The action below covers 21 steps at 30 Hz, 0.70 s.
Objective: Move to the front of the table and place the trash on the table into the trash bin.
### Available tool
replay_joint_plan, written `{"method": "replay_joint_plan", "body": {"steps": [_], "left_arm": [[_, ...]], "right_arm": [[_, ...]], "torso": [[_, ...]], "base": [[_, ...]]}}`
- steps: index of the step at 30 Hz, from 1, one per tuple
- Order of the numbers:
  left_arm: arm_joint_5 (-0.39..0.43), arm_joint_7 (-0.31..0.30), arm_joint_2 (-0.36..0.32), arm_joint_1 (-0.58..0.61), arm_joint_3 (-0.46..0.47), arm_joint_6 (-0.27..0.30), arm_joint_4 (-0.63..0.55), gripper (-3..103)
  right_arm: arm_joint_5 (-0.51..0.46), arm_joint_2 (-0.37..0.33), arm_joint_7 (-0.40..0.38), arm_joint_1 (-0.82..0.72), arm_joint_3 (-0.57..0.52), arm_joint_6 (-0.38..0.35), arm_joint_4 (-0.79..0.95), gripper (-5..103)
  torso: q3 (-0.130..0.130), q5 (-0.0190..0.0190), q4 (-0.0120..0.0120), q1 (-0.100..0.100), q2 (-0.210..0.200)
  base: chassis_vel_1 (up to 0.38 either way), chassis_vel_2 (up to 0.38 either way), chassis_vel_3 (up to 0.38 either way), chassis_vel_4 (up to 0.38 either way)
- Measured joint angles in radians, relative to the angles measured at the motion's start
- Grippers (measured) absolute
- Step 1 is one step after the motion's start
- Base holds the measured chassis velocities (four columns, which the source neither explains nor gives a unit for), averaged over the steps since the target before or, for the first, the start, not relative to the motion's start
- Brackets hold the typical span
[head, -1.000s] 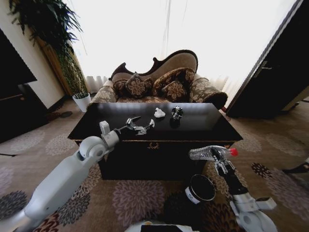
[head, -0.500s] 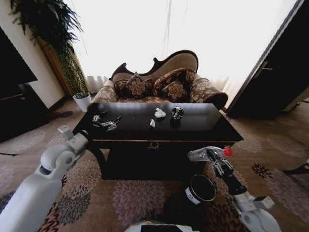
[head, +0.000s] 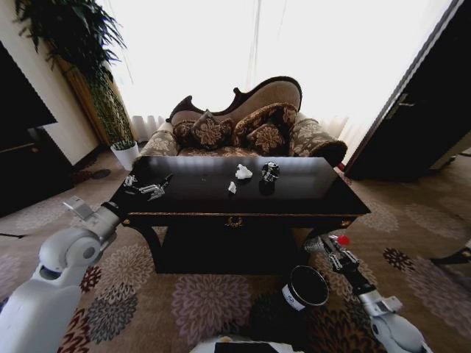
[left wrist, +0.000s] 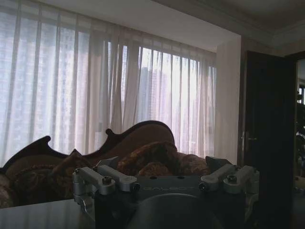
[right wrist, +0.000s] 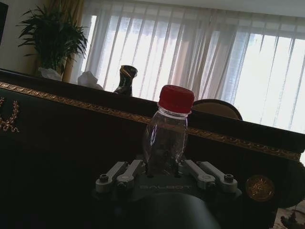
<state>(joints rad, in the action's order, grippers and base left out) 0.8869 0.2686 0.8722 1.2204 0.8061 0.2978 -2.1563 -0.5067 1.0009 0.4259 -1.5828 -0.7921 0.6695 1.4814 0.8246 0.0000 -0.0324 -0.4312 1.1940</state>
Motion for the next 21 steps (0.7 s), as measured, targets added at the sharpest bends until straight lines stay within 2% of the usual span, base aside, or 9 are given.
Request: {"method": "replay_joint_plan", "body": {"steps": [16,21], "left_arm": [[0.014,0.002,-0.013,0.051,0.054,0.003,-0.020,100],[0.015,0.003,-0.014,0.056,0.057,0.003,-0.022,100]], "right_arm": [[0.137,0.011,-0.027,0.164,0.038,-0.010,-0.370,25],[0.160,0.048,-0.031,0.206,0.042,-0.008,-0.488,25]], "torso": [[0.000,0.0001,0.0001,0.000,0.000],[0.000,-0.0001,0.0001,0.000,0.000]], "base": [[0.000,0.000,0.000,0.000],[0.000,0.000,0.000,0.000]]}}
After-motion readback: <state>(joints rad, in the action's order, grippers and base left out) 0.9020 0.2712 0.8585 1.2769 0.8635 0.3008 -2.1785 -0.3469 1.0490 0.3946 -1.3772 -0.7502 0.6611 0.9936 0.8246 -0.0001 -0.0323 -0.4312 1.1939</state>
